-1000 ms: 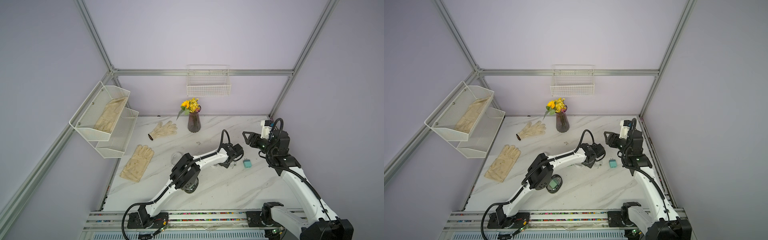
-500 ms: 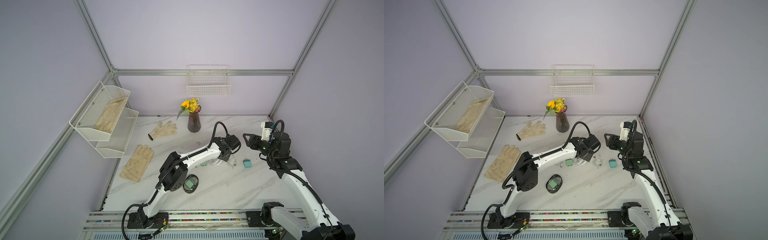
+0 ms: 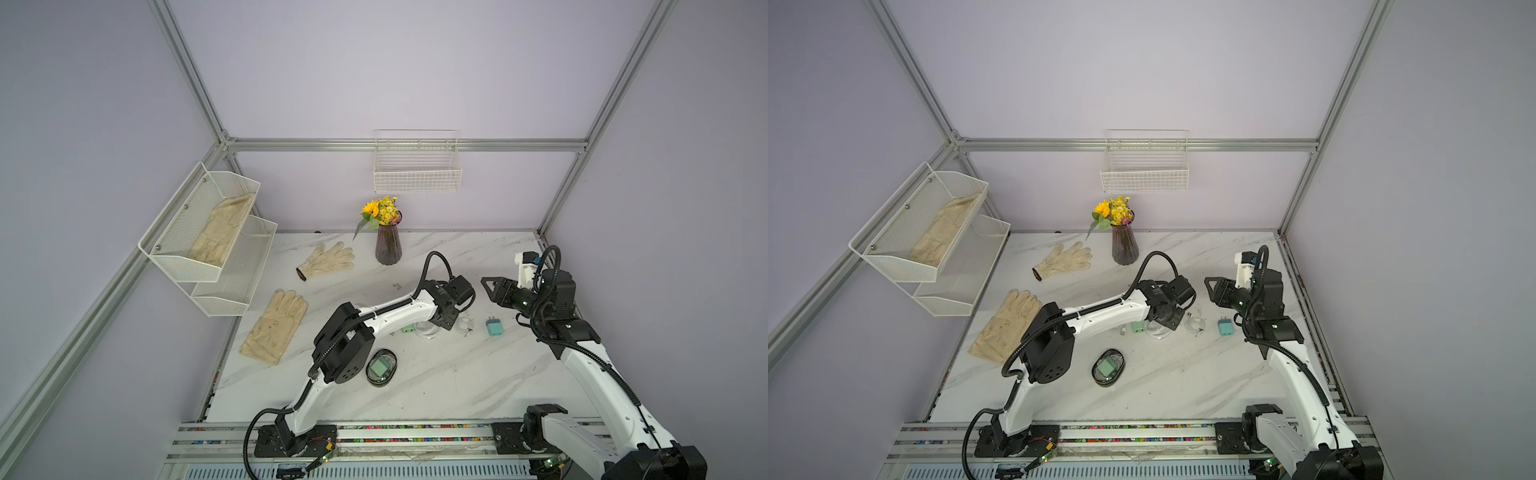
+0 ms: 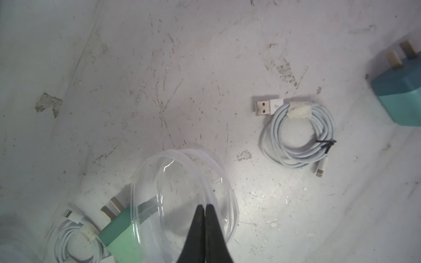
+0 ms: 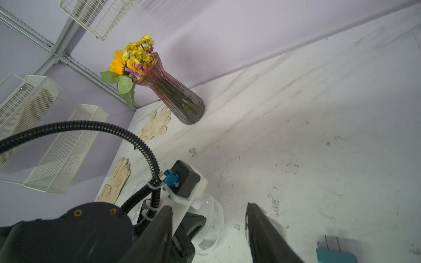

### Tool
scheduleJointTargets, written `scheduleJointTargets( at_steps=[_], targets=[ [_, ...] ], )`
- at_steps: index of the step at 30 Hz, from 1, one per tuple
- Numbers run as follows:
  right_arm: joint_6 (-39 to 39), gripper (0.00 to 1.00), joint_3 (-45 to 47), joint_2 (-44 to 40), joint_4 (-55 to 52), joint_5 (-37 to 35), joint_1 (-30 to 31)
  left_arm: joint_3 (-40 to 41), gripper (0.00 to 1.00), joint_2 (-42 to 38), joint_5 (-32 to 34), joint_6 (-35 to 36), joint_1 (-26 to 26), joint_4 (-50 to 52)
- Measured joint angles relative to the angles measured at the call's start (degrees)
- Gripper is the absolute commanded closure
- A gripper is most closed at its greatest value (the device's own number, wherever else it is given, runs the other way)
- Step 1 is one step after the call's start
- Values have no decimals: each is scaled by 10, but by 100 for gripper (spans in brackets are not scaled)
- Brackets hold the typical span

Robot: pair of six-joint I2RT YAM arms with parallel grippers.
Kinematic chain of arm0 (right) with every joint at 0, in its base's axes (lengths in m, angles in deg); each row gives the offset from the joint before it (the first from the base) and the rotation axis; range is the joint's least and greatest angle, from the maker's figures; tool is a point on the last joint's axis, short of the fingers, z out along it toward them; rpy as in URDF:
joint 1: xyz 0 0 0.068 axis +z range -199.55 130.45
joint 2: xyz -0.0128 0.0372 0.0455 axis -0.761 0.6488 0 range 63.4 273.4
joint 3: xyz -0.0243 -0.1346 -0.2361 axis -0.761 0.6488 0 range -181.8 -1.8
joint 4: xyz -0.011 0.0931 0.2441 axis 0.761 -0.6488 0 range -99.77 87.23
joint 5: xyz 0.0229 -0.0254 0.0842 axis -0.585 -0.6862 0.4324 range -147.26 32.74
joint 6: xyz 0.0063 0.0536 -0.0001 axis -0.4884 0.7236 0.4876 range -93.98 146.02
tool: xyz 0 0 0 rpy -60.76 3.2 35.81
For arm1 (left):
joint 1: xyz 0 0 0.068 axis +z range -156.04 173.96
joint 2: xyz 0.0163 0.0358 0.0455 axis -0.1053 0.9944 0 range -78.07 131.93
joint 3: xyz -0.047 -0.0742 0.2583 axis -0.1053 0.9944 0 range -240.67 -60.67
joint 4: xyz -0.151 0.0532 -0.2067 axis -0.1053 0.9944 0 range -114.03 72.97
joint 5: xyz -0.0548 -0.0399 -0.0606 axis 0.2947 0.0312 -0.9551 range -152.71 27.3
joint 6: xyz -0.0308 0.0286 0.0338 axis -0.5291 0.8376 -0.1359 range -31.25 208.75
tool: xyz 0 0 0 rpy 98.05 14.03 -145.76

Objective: Pack away charging kits
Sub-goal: Pick up the storage bag at the center of the board, then pick up the charging cable from the center of the board.

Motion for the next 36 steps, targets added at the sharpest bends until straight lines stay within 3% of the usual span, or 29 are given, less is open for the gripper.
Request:
scheduleJointTargets(
  at_steps=[4, 10, 15, 22, 31, 36],
  targets=[
    [4, 46, 35, 16, -10, 25, 9, 22, 100, -15, -18, 0, 6, -20],
    [25, 46, 96, 15, -9, 46, 70, 42, 100, -60, -46, -2, 22, -40],
    [42, 47, 116, 22, -9, 35, 86, 42, 100, -79, -63, -2, 33, -50],
    [49, 49, 89, 100, -7, -48, 100, 42, 100, -79, -66, 0, 38, -49],
    [43, 45, 14, 247, -14, -185, 168, 42, 100, -79, -63, 0, 38, -47],
    [42, 43, 5, 259, -27, -242, 174, 42, 100, -79, -60, 0, 38, -48]
  ],
)
